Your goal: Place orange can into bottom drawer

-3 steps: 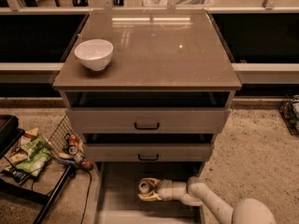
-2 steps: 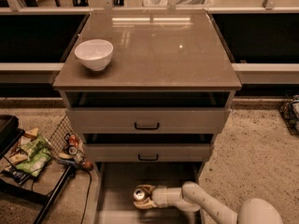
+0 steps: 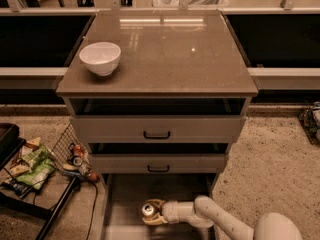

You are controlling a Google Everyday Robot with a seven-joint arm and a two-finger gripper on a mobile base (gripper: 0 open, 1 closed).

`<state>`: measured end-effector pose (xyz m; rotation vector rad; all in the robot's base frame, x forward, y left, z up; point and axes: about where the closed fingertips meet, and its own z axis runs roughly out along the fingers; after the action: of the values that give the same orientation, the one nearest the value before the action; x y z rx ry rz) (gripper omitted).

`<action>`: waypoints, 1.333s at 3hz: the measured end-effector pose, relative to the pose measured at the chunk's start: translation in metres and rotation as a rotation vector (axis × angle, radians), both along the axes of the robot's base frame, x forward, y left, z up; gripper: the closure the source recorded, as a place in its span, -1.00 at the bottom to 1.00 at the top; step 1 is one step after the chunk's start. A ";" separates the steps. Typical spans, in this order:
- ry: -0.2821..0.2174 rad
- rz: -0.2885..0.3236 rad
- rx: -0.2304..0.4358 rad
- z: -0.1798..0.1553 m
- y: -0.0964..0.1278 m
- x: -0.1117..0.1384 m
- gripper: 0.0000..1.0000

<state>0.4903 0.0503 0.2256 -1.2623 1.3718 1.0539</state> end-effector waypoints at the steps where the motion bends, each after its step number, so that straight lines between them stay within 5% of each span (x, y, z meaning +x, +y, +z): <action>1: 0.001 0.003 0.002 0.000 0.002 -0.001 -0.41; 2: 0.004 0.008 0.006 0.000 0.006 -0.003 -1.00; 4: 0.005 0.021 -0.055 0.013 0.000 -0.009 -1.00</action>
Offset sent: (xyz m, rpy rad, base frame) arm -0.0010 0.0022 0.0000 0.0022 0.0013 0.0031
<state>0.4812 0.0503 0.2383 -1.3174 1.4026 1.0410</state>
